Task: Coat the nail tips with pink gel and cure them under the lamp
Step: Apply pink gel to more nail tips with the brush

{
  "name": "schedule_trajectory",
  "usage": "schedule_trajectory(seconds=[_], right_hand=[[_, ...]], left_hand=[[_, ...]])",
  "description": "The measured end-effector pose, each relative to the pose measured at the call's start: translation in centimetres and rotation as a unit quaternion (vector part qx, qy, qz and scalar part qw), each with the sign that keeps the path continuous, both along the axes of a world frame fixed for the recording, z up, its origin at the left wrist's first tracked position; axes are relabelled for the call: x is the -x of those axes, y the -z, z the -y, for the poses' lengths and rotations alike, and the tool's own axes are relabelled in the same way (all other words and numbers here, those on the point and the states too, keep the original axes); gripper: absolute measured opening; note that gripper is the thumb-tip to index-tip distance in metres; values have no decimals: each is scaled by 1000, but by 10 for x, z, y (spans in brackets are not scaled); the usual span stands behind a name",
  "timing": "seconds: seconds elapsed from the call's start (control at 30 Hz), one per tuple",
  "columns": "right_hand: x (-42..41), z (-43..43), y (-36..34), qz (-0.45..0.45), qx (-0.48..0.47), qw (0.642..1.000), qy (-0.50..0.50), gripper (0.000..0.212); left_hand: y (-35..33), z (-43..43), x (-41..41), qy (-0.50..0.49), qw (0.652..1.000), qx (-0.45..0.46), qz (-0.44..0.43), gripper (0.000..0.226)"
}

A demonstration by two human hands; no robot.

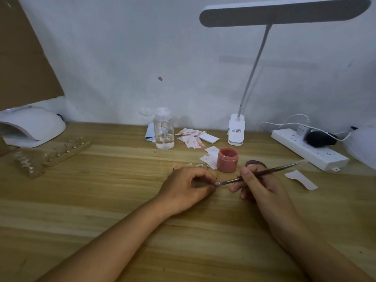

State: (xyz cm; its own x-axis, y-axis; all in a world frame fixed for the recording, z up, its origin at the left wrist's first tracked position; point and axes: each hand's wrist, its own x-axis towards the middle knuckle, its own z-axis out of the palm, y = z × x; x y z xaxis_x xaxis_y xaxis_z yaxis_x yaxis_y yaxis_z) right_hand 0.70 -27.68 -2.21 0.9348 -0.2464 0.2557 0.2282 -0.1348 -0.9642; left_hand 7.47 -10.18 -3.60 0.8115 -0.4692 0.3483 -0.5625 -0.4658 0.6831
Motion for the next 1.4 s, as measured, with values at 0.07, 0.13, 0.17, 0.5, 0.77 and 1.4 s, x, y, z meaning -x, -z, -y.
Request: schedule_trajectory(seconds=[0.07, 0.13, 0.17, 0.5, 0.77, 1.4], right_hand=[[0, 1, 0, 4, -8, 1000, 14, 24], [0, 2, -2, 10, -15, 1000, 15, 25], [1, 2, -2, 11, -17, 1000, 8, 25], [0, 2, -1, -5, -15, 1000, 26, 25], [4, -3, -4, -4, -12, 1000, -12, 23], [1, 2, -3, 2, -38, 999, 25, 21]], left_hand=[[0, 0, 0, 6, 1000, 7, 0, 27], [0, 0, 0, 12, 1000, 13, -2, 28], [1, 0, -1, 13, 1000, 17, -4, 27], [2, -1, -2, 10, 1000, 6, -13, 25], [4, -2, -4, 9, 999, 26, -37, 22], [4, -1, -3, 3, 998, 37, -48, 20]])
